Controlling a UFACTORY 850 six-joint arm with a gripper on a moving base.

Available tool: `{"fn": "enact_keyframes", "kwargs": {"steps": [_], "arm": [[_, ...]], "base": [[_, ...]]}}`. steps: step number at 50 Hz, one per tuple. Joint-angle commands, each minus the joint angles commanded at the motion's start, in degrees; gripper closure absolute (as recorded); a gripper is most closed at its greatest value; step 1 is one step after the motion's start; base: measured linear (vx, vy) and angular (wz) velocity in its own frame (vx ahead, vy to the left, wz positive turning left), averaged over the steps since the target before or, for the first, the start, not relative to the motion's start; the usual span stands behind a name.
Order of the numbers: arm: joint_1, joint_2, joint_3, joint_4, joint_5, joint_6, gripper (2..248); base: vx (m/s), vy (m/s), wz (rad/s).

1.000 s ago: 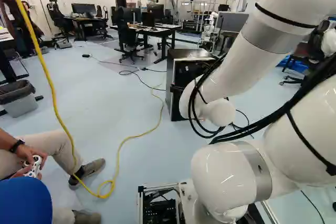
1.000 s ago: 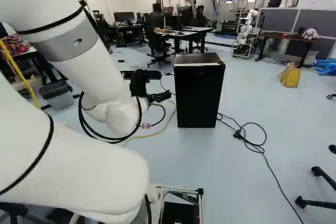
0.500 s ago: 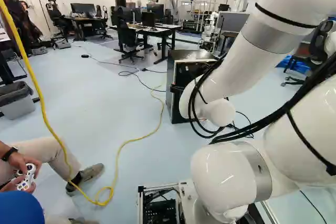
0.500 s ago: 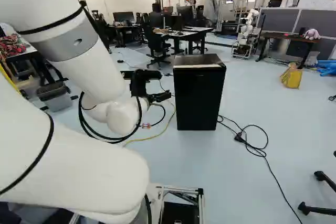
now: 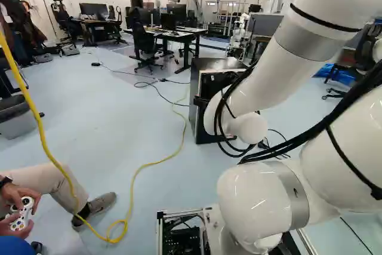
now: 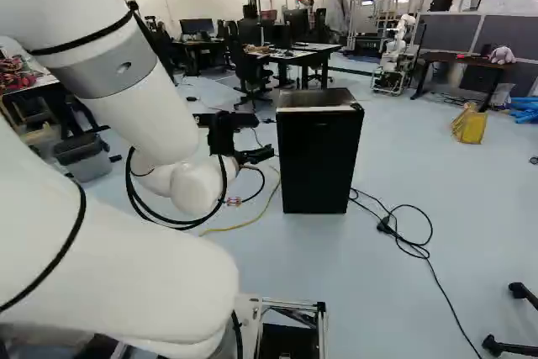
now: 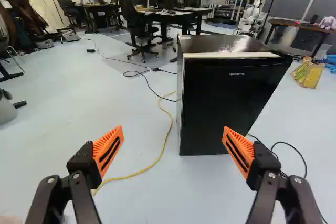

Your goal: Grab a drink from the fridge

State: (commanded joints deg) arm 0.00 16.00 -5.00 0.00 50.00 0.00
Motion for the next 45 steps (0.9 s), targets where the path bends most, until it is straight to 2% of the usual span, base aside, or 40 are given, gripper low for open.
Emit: {"fn": "enact_keyframes", "kwargs": {"steps": [20, 45], "arm": [[0.0, 0.0, 0.0, 0.0, 0.0, 0.0, 3], [0.0, 0.0, 0.0, 0.0, 0.0, 0.0, 3]], "base": [[0.091, -0.002, -0.004], [0.095, -0.027, -0.142]]}}
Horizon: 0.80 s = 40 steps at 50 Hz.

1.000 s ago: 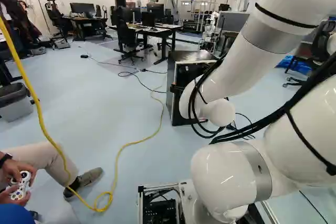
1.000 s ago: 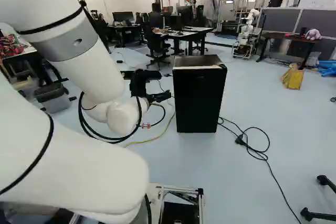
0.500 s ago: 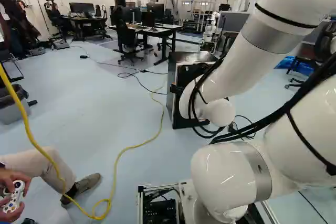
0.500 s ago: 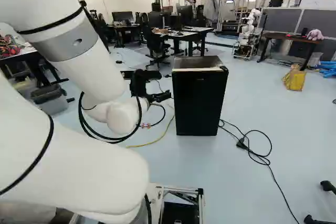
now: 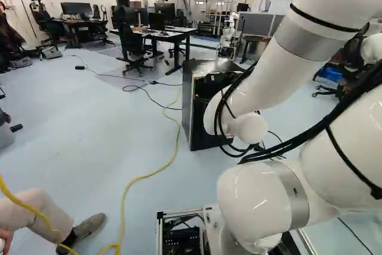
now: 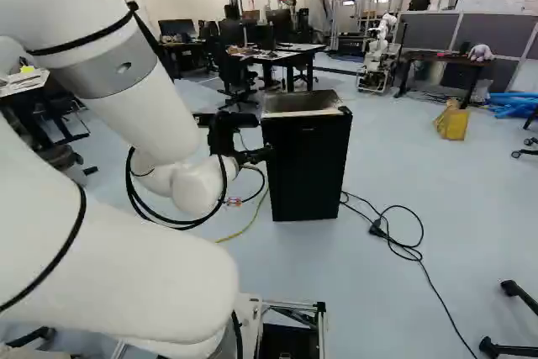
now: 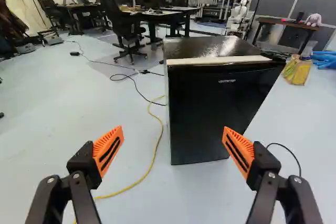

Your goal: Grab a drink from the fridge

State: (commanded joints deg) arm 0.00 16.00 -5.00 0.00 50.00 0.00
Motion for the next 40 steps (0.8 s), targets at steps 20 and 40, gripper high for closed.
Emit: {"fn": "enact_keyframes", "kwargs": {"steps": [20, 40], "arm": [[0.0, 0.0, 0.0, 0.0, 0.0, 0.0, 3], [0.0, 0.0, 0.0, 0.0, 0.0, 0.0, 3]], "base": [[0.079, -0.001, -0.010], [0.081, 0.000, -0.010]]}}
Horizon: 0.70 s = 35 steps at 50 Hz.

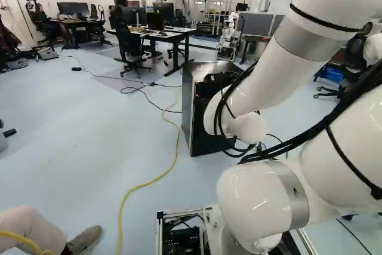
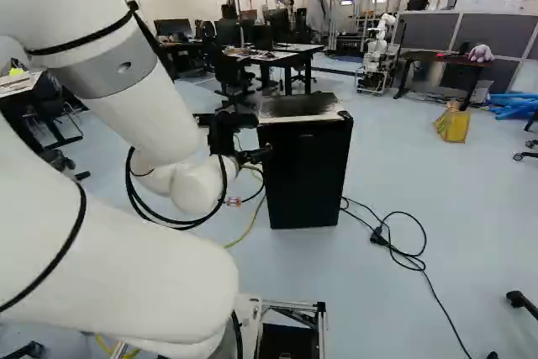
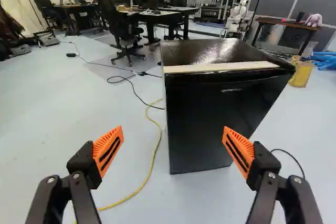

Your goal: Grab a drink from the fridge

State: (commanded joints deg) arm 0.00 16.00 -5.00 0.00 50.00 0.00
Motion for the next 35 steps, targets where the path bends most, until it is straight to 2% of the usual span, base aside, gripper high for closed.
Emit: {"fn": "enact_keyframes", "kwargs": {"steps": [35], "arm": [[0.0, 0.0, 0.0, 0.0, 0.0, 0.0, 3]], "base": [[0.060, 0.000, -0.008]]}}
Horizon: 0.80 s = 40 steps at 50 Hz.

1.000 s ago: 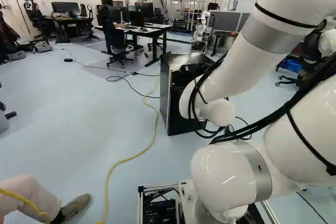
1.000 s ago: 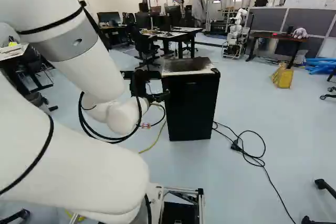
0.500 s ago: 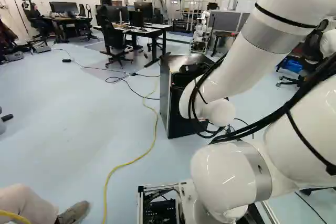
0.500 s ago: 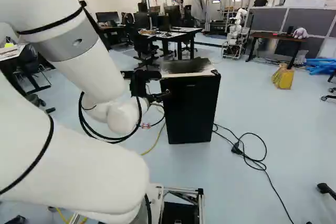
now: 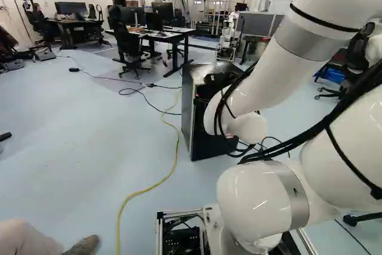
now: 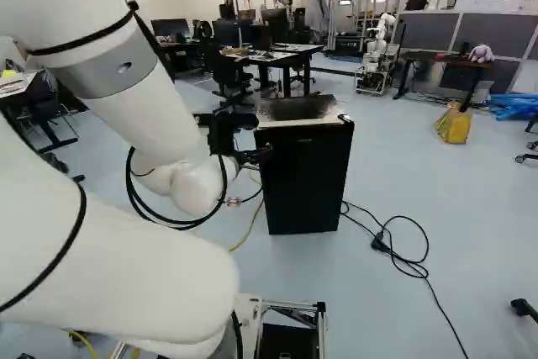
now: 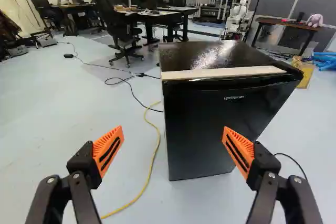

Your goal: Grab a drink from the fridge

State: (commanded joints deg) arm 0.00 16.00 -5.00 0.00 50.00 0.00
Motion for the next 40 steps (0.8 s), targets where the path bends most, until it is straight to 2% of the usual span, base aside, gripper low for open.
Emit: {"fn": "enact_keyframes", "kwargs": {"steps": [40], "arm": [[0.0, 0.0, 0.0, 0.0, 0.0, 0.0, 3]], "base": [[0.056, 0.000, -0.007]]}}
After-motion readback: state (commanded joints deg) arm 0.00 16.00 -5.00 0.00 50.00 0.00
